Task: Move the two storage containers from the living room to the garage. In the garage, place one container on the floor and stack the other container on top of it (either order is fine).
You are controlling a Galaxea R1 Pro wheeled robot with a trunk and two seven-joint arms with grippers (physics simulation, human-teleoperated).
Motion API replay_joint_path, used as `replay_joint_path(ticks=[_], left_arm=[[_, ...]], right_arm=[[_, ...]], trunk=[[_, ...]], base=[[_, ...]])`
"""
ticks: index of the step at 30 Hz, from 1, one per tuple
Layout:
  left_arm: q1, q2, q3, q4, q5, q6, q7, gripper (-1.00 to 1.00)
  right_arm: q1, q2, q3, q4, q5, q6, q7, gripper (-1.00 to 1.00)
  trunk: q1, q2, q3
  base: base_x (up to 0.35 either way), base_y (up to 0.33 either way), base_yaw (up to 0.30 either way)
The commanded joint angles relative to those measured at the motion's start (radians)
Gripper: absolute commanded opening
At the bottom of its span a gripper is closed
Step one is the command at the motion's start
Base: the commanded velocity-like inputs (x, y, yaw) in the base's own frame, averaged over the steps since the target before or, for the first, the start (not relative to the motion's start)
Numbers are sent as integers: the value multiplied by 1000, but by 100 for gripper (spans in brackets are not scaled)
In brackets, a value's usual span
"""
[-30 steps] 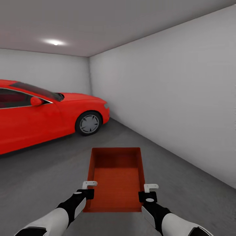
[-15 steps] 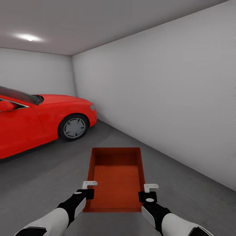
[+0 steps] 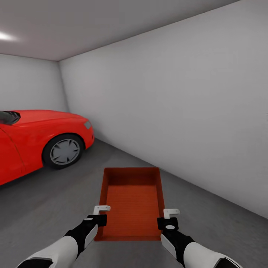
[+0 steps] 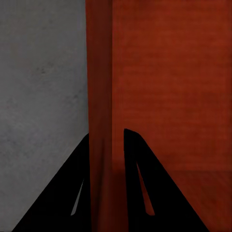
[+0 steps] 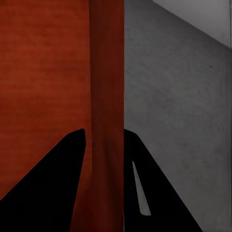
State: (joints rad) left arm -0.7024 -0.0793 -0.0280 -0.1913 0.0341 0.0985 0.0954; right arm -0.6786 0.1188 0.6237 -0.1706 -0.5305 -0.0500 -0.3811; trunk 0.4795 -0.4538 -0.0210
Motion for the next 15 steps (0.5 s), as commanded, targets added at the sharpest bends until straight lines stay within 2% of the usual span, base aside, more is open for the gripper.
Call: replay_joint_path(ticks=[1, 15], left_arm=[[0, 21, 36, 0, -6, 7, 10, -100], [0, 19, 36, -1, -6, 7, 10, -100]], right_arm=[[-1, -1, -25, -2, 17, -8, -19, -100], [-1, -1, -25, -1, 17, -8, -19, -100]], trunk=[[1, -2, -2], [1, -2, -2]], base=[[322, 0, -249], [322, 0, -249]])
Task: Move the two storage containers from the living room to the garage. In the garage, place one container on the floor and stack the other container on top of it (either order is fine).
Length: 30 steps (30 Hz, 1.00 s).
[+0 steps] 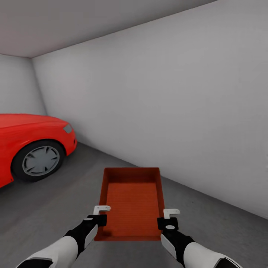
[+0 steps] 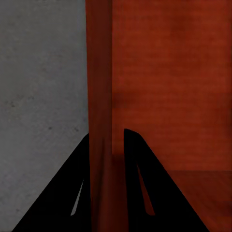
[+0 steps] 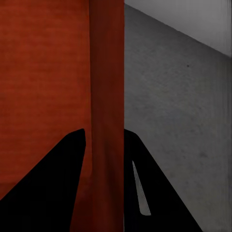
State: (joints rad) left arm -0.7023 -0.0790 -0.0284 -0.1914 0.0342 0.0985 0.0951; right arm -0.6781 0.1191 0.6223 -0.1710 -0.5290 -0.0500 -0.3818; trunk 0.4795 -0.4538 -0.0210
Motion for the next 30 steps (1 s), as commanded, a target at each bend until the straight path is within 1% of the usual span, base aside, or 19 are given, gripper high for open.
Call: replay_joint_path(ticks=[1, 22, 30], left_arm=[[0, 19, 36, -1, -7, 7, 10, -100], [0, 19, 36, -2, -7, 7, 11, -100], [0, 19, 36, -2, -7, 7, 11, -100]], right_arm=[[-2, -1, -24, -1, 15, -8, -19, -100], [-2, -1, -24, -1, 15, -8, -19, -100], [-2, -1, -24, -1, 15, -8, -19, -100]], trunk=[[1, -2, -2], [1, -2, -2], [1, -2, -2]], base=[[321, 0, -249], [314, 0, -249], [41, 0, -249]])
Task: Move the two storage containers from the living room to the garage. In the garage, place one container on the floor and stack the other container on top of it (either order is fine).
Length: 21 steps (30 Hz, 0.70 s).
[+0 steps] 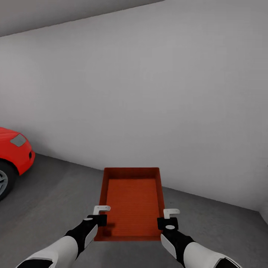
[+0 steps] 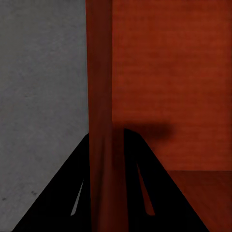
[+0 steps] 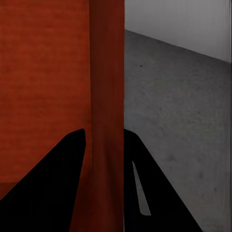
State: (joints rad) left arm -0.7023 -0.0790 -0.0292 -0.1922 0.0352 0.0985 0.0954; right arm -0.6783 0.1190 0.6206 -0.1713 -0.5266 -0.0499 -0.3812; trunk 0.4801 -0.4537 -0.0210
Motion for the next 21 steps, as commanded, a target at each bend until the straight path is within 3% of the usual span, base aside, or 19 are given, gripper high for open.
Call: replay_joint_path(ticks=[1, 21], left_arm=[[0, 19, 37, -1, -8, 7, 10, -100], [0, 19, 36, -1, -8, 7, 10, -100]], right_arm=[[-2, -1, -22, -1, 13, -8, -19, -100], [-1, -1, -22, -1, 13, -8, -19, -100]], trunk=[[1, -2, -2], [1, -2, -2]], base=[[2, 0, -249], [0, 0, -249]])
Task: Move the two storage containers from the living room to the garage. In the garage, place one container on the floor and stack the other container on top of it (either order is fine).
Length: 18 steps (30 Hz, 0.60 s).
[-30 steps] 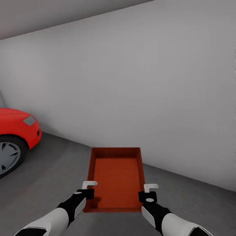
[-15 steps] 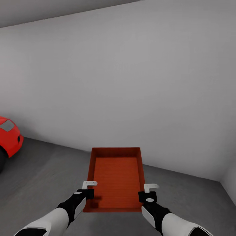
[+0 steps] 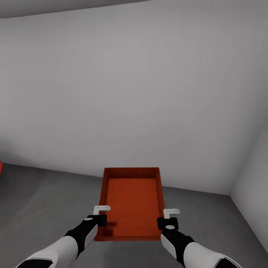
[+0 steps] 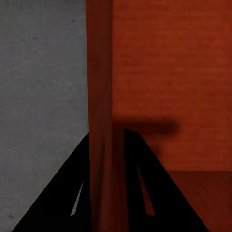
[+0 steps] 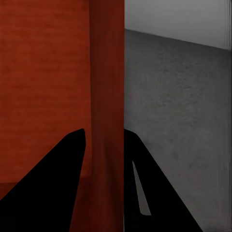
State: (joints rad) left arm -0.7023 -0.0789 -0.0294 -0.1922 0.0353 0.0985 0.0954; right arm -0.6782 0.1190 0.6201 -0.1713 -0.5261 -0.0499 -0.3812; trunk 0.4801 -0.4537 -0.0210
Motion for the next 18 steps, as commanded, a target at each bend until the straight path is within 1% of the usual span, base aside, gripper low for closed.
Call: replay_joint_path(ticks=[1, 18], left_arm=[[0, 19, 37, -1, -8, 7, 10, -100], [0, 19, 37, -1, -8, 7, 10, -100]], right_arm=[[-1, -1, -22, -1, 12, -8, -19, -100], [-2, -1, -22, -1, 12, -8, -19, -100]], trunk=[[1, -2, -2], [1, -2, -2]], base=[[0, 0, -250], [0, 0, -249]])
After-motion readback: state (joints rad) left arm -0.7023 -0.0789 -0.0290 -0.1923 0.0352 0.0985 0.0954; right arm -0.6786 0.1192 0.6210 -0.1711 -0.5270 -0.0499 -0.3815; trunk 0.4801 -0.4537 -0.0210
